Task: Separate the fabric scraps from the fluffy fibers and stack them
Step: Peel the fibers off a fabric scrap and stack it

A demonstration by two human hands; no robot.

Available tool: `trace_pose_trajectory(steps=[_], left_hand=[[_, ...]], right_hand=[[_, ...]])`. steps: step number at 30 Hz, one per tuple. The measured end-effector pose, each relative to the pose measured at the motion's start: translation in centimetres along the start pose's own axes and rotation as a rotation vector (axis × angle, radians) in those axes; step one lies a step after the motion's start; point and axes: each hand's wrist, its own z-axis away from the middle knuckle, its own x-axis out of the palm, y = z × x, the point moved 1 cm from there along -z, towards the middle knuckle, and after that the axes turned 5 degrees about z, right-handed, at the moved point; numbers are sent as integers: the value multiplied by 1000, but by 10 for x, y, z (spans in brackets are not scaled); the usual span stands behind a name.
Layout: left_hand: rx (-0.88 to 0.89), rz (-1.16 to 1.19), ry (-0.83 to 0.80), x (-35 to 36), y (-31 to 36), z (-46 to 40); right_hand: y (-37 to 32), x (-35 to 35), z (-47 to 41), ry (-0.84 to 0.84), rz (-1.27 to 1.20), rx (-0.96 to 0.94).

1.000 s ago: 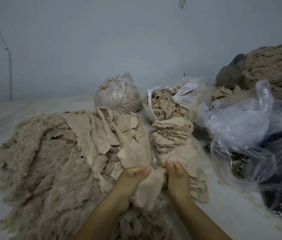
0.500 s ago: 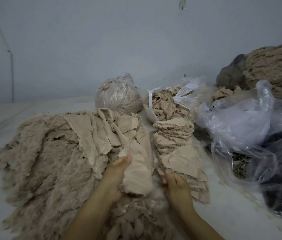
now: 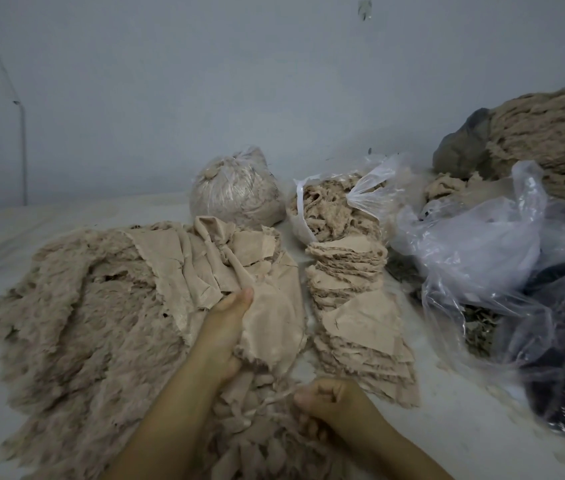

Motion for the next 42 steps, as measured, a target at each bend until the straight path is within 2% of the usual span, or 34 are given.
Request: trace_pose_trajectory(steps=[3, 6, 9, 12, 15, 17, 18, 20, 23, 25, 26, 28, 29, 31, 33, 35, 37, 40, 42], left_hand=[[-58, -204, -51, 10, -15, 2], [-110, -235, -174, 27, -31, 7], [46, -329, -137, 33, -28, -3], [240, -554, -67, 29, -16, -13], [396, -717, 12, 13, -6, -17], [480, -884, 124, -3, -4, -18], [513, -946, 180, -10, -4, -17], [576, -1015, 260, -21, -3, -14], [728, -1010, 399, -32, -2, -6], [776, -945, 541, -39, 1, -2], [748, -878, 618, -44, 3, -2], [568, -650, 713, -53, 9, -7], [465, -496, 695, -58, 12, -11], [308, -156, 557, -63, 19, -14], [224, 19, 480, -66, 24, -14], [213, 28, 421, -67, 27, -10], [219, 37, 255, -64, 25, -4], [250, -186, -19, -59, 15, 10], [206, -285, -182, -58, 5, 19]], right_hand=[[-12, -3, -9, 97, -211, -54], [-29, -9, -18, 215, -287, -188], [-44, -30, -29, 446, -285, -241], [-58, -66, -40, 683, -112, -242], [-60, -95, -43, 861, 363, -91], [-56, -93, -41, 920, 581, -138], [-55, -83, -39, 911, 588, -236], [-48, -54, -37, 750, 474, -354], [-32, -10, -42, 434, 337, -255], [-27, 10, -48, 304, 255, -219], [-26, 17, -51, 265, 218, -202], [-28, 30, -55, 213, 157, -180], [-31, 36, -56, 186, 118, -167], [-35, 47, -59, 141, 35, -130], [-41, 53, -59, 114, -36, -87], [-48, 58, -59, 89, -119, -56], [-57, 65, -61, 62, -195, -14], [-70, 72, -66, -39, -348, 75], [-79, 74, -68, -91, -488, 86]])
